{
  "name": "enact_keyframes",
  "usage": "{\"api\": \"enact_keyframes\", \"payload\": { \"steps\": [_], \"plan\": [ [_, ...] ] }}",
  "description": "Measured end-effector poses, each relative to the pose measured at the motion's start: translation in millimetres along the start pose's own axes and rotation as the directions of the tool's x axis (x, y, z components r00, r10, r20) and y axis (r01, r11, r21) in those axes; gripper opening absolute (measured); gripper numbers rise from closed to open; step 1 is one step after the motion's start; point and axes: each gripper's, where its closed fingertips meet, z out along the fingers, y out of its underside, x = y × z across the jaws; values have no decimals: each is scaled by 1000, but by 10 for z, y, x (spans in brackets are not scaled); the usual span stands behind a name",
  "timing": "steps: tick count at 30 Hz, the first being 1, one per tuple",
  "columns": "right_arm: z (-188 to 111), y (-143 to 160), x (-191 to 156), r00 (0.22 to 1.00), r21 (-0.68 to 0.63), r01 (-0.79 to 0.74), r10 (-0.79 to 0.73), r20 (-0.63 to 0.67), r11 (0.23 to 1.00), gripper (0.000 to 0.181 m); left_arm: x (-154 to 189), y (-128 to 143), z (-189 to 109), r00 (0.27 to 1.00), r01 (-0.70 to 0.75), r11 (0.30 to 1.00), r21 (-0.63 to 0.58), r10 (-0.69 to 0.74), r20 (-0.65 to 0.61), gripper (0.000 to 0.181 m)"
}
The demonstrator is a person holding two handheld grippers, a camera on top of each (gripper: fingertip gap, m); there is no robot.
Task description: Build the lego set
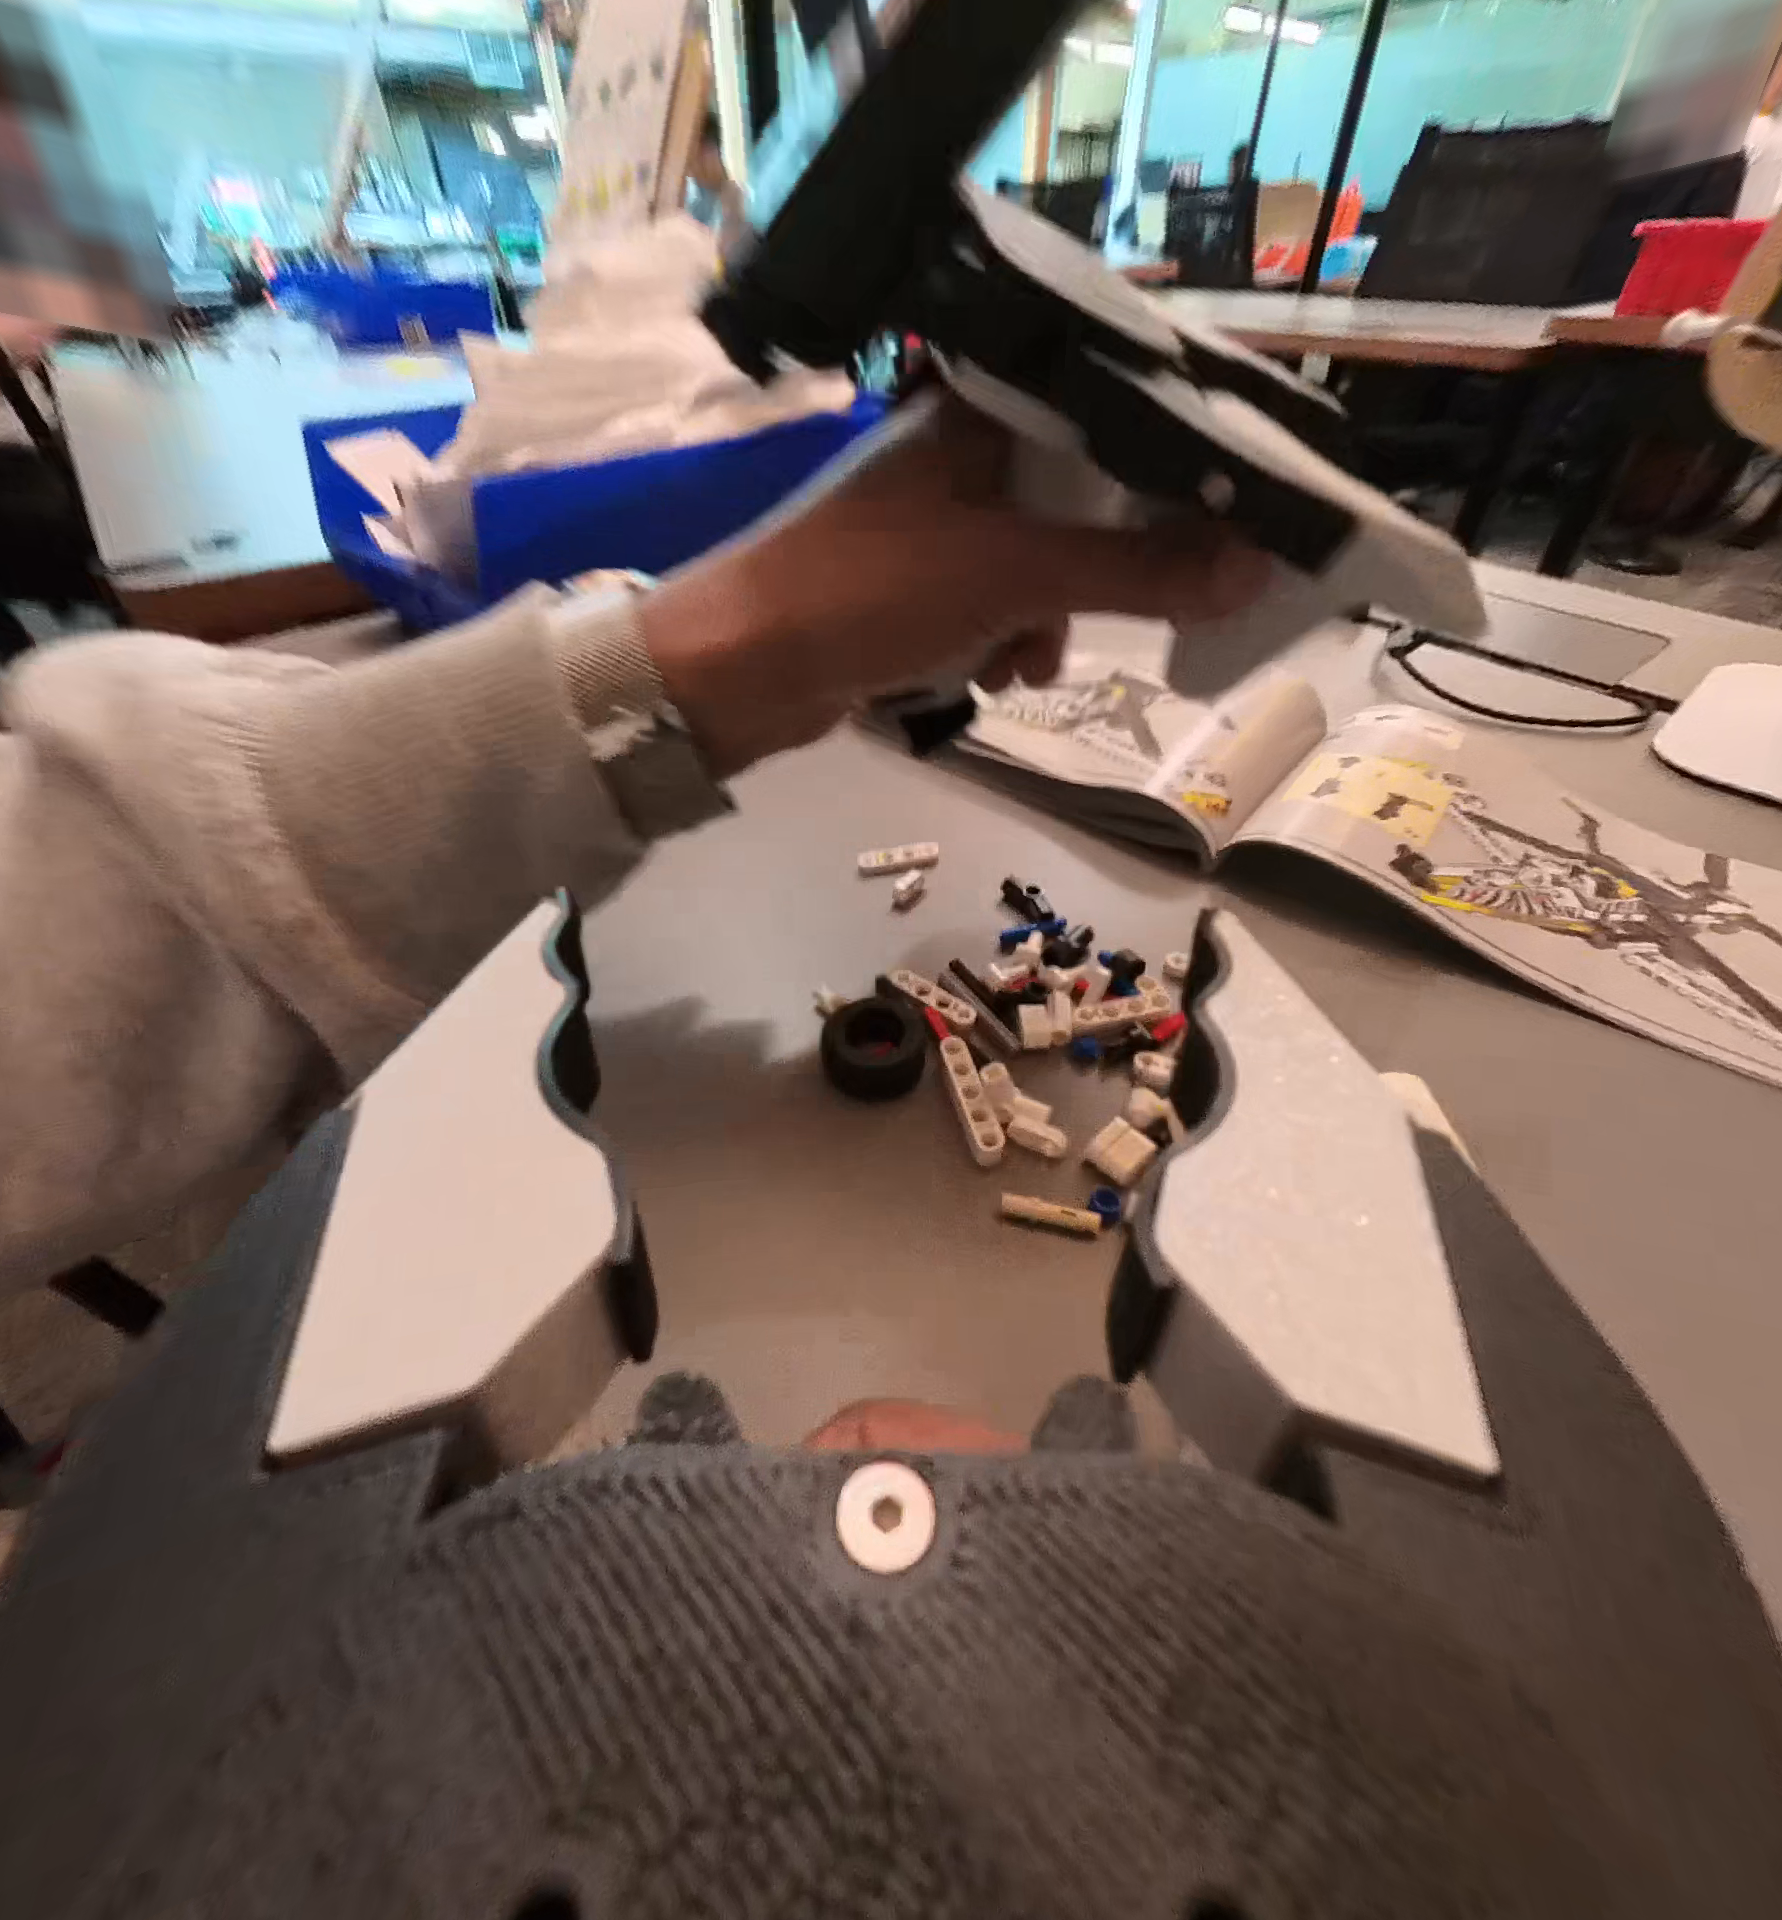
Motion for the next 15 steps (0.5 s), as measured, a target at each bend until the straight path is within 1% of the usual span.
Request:
{"api": "enact_keyframes", "payload": {
  "steps": [1,3,5,7,9,10,12,13,15],
  "plan": [
    [-18,-27,44,1000,22,-21,21,-8,1000,113,96,40,159,999,4,999,-52,-6,-35,83],
    [-37,-37,179,997,34,-23,25,-76,999,105,319,104,422,992,11,990,-142,-29,-125,86],
    [-47,-43,215,994,38,2,2,-107,999,104,443,175,649,988,-25,975,-220,-9,-154,99],
    [-62,-60,176,996,52,16,-11,-88,999,108,449,248,847,993,-66,955,-291,34,-112,129],
    [-119,-116,109,999,101,25,-21,-40,995,109,461,283,990,994,-90,940,-330,66,-82,143],
    [-161,-151,65,999,134,33,-32,-8,990,112,482,291,1046,995,-89,936,-340,67,-77,151],
    [-238,-220,93,999,196,38,-35,-18,980,107,481,339,1132,998,-56,923,-382,42,-47,159],
    [-263,-241,122,999,216,45,-38,-35,975,107,471,373,1166,999,-27,914,-405,16,-31,159],
    [-282,-254,149,998,228,49,-39,-48,972,109,501,457,1221,998,36,893,-448,-58,-37,158]
  ]
}}
